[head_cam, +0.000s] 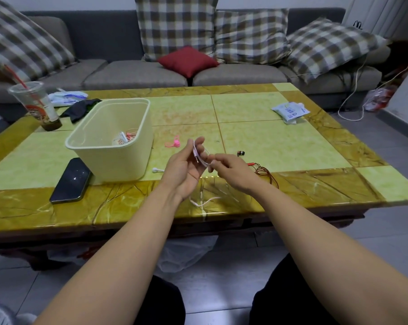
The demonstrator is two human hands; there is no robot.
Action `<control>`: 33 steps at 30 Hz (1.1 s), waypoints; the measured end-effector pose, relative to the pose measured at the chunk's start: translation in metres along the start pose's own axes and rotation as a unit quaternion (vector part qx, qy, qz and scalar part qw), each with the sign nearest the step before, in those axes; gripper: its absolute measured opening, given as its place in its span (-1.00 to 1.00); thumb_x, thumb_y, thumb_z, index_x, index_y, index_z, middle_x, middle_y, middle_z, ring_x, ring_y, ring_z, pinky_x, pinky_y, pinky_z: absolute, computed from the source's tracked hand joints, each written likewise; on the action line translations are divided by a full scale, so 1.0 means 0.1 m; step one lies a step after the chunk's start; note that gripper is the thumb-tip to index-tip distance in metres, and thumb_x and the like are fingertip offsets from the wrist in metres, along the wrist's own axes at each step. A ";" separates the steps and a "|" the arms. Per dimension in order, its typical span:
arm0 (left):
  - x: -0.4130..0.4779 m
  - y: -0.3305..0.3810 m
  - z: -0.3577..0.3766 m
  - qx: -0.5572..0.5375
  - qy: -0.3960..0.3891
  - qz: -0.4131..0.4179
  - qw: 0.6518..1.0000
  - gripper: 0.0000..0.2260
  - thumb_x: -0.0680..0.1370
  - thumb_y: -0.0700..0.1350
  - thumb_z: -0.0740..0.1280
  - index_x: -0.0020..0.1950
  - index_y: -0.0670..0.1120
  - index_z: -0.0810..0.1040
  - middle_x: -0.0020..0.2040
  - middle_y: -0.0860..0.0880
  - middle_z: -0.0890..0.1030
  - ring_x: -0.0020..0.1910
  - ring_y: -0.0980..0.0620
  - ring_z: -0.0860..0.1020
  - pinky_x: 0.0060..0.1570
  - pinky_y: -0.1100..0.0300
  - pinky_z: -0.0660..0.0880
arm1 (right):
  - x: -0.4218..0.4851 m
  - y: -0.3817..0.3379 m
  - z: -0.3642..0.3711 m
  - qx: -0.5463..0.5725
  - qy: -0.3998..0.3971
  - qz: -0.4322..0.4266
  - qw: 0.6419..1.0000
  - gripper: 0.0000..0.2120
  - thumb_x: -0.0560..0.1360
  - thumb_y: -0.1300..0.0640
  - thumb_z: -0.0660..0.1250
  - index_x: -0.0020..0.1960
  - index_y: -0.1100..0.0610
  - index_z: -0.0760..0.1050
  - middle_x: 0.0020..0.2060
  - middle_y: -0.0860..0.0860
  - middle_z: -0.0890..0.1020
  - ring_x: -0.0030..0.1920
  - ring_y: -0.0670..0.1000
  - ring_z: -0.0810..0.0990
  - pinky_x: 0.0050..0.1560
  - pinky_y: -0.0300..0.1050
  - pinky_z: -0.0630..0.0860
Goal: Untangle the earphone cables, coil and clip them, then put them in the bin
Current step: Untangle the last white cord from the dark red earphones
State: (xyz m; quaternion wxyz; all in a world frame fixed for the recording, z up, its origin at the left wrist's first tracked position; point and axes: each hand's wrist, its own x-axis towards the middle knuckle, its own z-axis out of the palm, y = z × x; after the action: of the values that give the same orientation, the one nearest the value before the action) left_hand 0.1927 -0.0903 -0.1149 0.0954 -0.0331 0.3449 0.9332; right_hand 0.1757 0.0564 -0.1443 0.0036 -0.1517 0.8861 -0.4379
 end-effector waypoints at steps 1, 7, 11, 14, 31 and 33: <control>0.02 -0.02 -0.02 0.027 0.021 0.046 0.998 -0.79 0.65 -0.12 0.20 0.01 -0.20 0.57 -0.27 -0.03 0.64 -0.25 0.09 0.63 -0.04 0.19 0.61 | -0.01 -0.02 0.01 -0.012 -0.044 -0.002 0.999 -0.75 0.61 0.06 0.22 -0.20 0.00 0.56 -0.35 0.02 0.49 -0.32 -0.02 0.39 -0.24 -0.08 0.33; 0.03 -0.08 -0.20 0.706 0.065 0.232 0.666 -0.74 0.60 -0.04 0.27 -0.18 -0.08 0.68 -0.28 0.04 0.68 -0.25 0.11 0.61 -0.18 0.17 0.48 | -0.04 -0.15 -0.03 0.028 0.007 -0.002 1.000 -0.76 0.54 0.15 0.24 -0.25 0.19 0.55 -0.45 -0.06 0.43 -0.40 -0.07 0.32 -0.31 -0.14 0.29; -0.02 -0.10 -0.08 0.510 0.000 0.027 0.860 -0.68 0.66 -0.10 0.15 -0.24 -0.14 0.51 -0.51 0.03 0.38 -0.54 0.07 0.35 -0.41 0.19 0.38 | 0.01 -0.06 -0.05 0.033 0.119 -0.003 0.992 -0.79 0.55 0.18 0.23 -0.25 0.19 0.50 -0.45 -0.06 0.42 -0.39 -0.06 0.32 -0.29 -0.08 0.28; 0.00 -0.06 0.05 0.189 -0.015 -0.071 0.979 -0.72 0.68 -0.09 0.12 -0.19 -0.12 0.45 -0.52 0.07 0.26 -0.55 0.13 0.23 -0.51 0.30 0.29 | 0.05 -0.03 0.01 0.041 0.114 0.002 0.993 -0.77 0.62 0.12 0.19 -0.21 0.10 0.44 -0.40 -0.05 0.43 -0.35 -0.05 0.34 -0.28 -0.08 0.29; 0.02 -0.01 -0.06 0.287 -0.016 -0.056 0.956 -0.64 0.69 -0.02 0.07 -0.28 -0.08 0.38 -0.51 0.06 0.22 -0.52 0.10 0.21 -0.42 0.22 0.28 | 0.02 -0.01 -0.05 0.061 0.085 -0.018 0.994 -0.72 0.63 0.10 0.22 -0.25 0.05 0.49 -0.45 -0.10 0.38 -0.40 -0.09 0.32 -0.32 -0.13 0.27; 0.03 0.02 0.03 0.059 -0.013 -0.051 0.997 -0.65 0.69 0.00 0.06 -0.24 -0.07 0.39 -0.51 0.06 0.25 -0.53 0.12 0.24 -0.45 0.28 0.33 | 0.03 -0.02 -0.04 0.073 0.078 -0.018 0.994 -0.70 0.64 0.11 0.20 -0.26 0.01 0.47 -0.44 -0.11 0.38 -0.39 -0.10 0.33 -0.32 -0.15 0.27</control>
State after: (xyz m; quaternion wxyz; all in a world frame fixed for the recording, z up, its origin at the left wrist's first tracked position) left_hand 0.1896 -0.0893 -0.1123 0.1490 -0.0331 0.3957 0.9056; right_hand 0.1726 0.0573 -0.1397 -0.0628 -0.1323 0.8464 -0.5121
